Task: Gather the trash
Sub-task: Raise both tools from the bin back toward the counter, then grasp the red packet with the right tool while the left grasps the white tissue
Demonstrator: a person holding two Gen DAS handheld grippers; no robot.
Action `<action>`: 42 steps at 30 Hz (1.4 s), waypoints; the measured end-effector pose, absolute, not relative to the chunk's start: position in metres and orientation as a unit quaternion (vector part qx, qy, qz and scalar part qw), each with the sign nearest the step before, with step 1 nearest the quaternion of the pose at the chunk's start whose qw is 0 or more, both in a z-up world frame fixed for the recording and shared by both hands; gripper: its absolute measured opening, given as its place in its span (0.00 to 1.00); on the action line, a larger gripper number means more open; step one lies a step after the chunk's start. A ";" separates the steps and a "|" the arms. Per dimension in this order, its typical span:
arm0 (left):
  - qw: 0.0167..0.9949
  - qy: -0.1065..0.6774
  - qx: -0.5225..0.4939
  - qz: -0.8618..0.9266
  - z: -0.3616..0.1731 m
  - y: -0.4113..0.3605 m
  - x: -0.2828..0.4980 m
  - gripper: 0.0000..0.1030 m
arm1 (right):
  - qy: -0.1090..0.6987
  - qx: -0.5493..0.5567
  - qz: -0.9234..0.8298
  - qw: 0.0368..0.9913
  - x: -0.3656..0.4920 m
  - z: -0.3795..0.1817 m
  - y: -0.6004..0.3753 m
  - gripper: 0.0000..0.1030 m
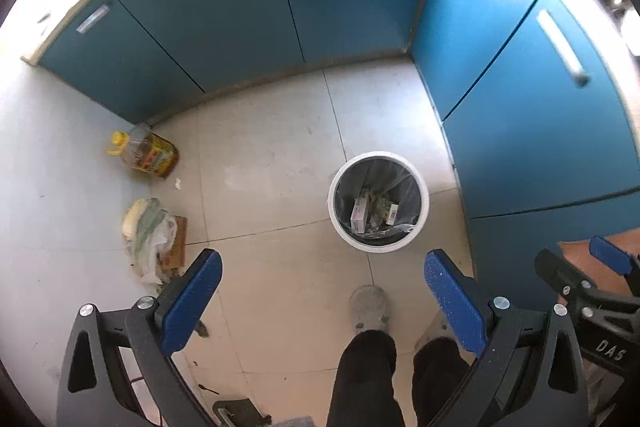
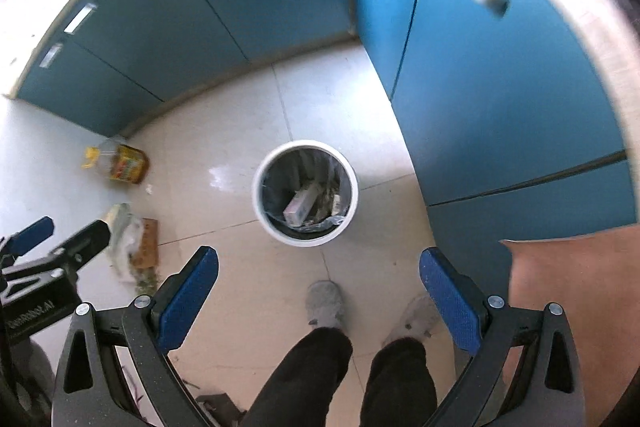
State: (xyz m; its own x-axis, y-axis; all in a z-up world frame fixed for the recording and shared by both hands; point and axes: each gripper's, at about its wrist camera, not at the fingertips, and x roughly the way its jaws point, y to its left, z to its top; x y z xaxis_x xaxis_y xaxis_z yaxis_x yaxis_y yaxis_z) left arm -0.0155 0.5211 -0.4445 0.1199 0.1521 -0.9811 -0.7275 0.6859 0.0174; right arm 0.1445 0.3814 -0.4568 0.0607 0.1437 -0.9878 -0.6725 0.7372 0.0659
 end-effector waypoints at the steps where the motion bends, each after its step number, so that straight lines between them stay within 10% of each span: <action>1: 0.706 0.585 -0.245 0.316 -0.431 0.516 -0.018 1.00 | 0.614 -0.212 0.302 0.698 0.141 -0.434 0.376 0.99; 18: 0.790 0.514 -0.171 0.286 -0.284 0.400 0.076 1.00 | 0.588 -0.021 0.273 0.762 0.223 -0.235 0.181 0.99; 30: 0.802 0.594 0.024 0.052 -0.341 0.151 0.271 1.00 | 0.630 0.106 -0.043 0.768 0.284 -0.303 -0.115 0.98; 42: 0.751 0.655 0.076 -0.019 -0.407 0.063 0.317 0.98 | 0.606 0.042 -0.045 0.793 0.265 -0.334 -0.124 0.42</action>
